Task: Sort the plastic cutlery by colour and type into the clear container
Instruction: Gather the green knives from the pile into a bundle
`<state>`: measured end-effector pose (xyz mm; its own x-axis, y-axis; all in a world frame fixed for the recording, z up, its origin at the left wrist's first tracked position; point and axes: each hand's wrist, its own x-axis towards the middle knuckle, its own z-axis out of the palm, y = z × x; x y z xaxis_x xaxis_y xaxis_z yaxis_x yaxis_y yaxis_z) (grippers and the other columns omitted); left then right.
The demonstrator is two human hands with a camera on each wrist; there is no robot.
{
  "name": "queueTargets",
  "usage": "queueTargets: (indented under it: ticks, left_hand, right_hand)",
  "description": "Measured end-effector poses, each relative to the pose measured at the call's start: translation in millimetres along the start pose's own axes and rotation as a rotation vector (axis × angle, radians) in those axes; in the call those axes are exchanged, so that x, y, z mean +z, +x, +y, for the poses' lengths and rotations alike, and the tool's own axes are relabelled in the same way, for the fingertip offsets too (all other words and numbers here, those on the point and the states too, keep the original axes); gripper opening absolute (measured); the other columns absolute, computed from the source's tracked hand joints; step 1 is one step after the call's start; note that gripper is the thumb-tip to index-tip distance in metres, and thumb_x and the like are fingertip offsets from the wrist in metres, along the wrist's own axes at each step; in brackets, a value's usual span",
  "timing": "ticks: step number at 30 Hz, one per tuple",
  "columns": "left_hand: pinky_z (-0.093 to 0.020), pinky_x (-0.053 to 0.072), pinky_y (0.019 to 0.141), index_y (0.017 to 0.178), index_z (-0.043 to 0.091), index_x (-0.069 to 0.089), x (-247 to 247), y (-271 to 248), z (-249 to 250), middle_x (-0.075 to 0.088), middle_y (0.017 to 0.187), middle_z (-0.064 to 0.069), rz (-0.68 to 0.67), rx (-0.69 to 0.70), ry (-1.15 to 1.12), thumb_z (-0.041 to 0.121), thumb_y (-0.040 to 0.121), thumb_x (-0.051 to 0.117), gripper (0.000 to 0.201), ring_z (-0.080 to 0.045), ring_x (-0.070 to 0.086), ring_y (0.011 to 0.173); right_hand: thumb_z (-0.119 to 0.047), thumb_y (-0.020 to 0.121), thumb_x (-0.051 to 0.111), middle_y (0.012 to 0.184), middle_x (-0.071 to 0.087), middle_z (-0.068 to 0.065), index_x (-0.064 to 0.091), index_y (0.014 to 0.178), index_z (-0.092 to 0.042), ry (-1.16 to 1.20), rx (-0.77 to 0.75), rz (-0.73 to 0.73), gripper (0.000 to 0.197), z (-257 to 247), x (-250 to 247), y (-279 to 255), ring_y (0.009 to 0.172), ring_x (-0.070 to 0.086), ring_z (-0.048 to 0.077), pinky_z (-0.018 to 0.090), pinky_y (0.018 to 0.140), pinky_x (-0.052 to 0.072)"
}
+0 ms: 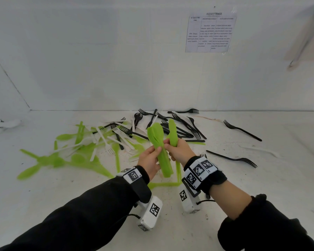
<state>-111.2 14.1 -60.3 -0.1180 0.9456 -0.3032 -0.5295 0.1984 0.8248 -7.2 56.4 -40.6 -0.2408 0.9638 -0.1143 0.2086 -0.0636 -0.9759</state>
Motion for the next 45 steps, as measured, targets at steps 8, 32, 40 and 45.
queueTargets:
  ticks: [8,32,40,45]
  left_hand:
    - [-0.034,0.054,0.072,0.119,0.009,0.06,-1.8,-5.6,1.9,0.062,0.095,-0.006,-0.066,-0.014,0.035,0.006,0.097,0.044,0.027,-0.019,0.057,0.084]
    - [-0.029,0.054,0.066,0.096,0.01,0.061,1.2,-10.1,-4.7,0.062,0.087,-0.007,-0.012,0.054,0.044,0.002,0.094,0.048,0.015,-0.017,0.058,0.076]
    - [-0.028,0.054,0.062,0.104,0.013,0.062,-3.5,-9.8,-6.5,0.071,0.077,0.003,-0.044,0.049,0.087,0.002,0.093,0.051,0.02,-0.01,0.066,0.07]
    - [-0.025,0.055,0.062,0.112,0.008,0.059,0.1,-10.2,-4.5,0.067,0.09,-0.004,-0.026,0.078,0.124,0.0,0.092,0.051,0.023,-0.016,0.063,0.08]
  right_hand:
    - [-0.005,0.086,0.054,0.067,0.052,-0.004,0.053,0.071,-0.021,-0.087,0.012,0.003,0.022,-1.6,3.8,-0.3,0.058,0.046,0.008,0.018,0.052,0.035]
    - [0.004,0.085,0.055,0.069,0.061,0.008,0.061,0.076,-0.012,-0.028,0.001,0.0,0.02,-0.2,-3.2,-5.0,0.058,0.056,0.021,0.043,0.069,0.052]
    - [-0.01,0.084,0.063,0.1,0.071,0.014,0.07,0.103,-0.008,-0.048,-0.011,0.077,0.02,4.4,6.3,-1.4,0.097,0.066,0.031,0.046,0.093,0.05]
    - [-0.011,0.091,0.054,0.089,0.066,0.013,0.069,0.099,0.0,-0.087,-0.033,0.075,0.02,0.4,10.7,-4.6,0.088,0.061,0.023,0.041,0.092,0.049]
